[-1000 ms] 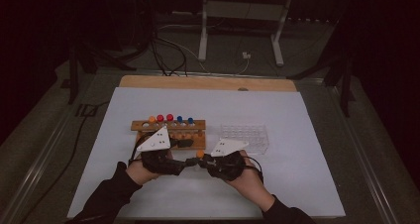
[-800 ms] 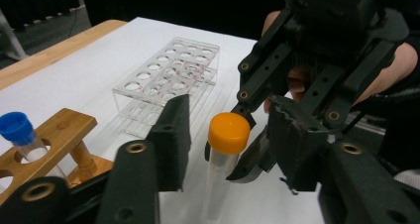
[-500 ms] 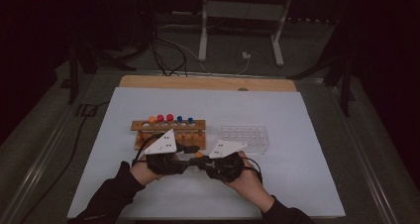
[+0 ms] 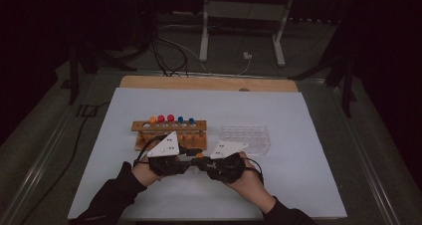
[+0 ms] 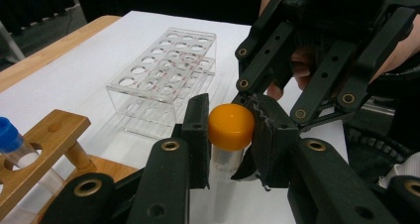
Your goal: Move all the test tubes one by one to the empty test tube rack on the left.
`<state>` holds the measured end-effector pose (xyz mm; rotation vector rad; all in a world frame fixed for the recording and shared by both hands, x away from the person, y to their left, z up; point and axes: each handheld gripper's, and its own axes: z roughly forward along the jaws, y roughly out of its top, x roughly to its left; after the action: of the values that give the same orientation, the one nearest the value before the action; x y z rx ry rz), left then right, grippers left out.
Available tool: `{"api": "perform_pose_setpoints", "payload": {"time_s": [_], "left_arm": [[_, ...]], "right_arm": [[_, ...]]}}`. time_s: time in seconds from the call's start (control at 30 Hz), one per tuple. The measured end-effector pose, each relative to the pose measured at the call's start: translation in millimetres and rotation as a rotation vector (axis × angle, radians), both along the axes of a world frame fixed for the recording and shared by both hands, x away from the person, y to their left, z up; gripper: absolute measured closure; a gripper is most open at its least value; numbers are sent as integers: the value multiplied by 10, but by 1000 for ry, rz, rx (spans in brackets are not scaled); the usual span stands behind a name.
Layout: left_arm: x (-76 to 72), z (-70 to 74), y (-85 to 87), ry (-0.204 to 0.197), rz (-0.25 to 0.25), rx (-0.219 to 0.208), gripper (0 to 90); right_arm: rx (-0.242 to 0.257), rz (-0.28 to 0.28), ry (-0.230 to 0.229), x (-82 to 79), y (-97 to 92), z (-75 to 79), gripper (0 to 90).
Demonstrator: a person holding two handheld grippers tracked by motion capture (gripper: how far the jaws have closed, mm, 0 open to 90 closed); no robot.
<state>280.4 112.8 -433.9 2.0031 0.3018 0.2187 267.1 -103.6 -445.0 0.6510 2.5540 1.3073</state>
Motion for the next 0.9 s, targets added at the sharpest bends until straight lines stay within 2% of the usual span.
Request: {"api": "perform_pose_setpoints", "payload": {"time_s": [0.13, 0.17, 0.4, 0.7, 0.8, 0.9], "left_arm": [[8, 5, 7, 1, 10, -6, 716], [11, 12, 13, 2, 11, -6, 716], [47, 96, 120, -15, 50, -20, 717], [100, 189, 249, -45, 117, -22, 717], [120, 226, 303, -53, 142, -29, 717], [136, 266, 360, -63, 169, -33, 717]], "right_arm": [[6, -3, 2, 7, -1, -3, 738], [8, -5, 2, 10, -4, -4, 712], [44, -33, -12, 51, -83, 55, 442], [99, -82, -45, 78, -214, 140, 198], [113, -94, -46, 79, -229, 149, 135], [120, -85, -38, 80, -235, 148, 32]]}}
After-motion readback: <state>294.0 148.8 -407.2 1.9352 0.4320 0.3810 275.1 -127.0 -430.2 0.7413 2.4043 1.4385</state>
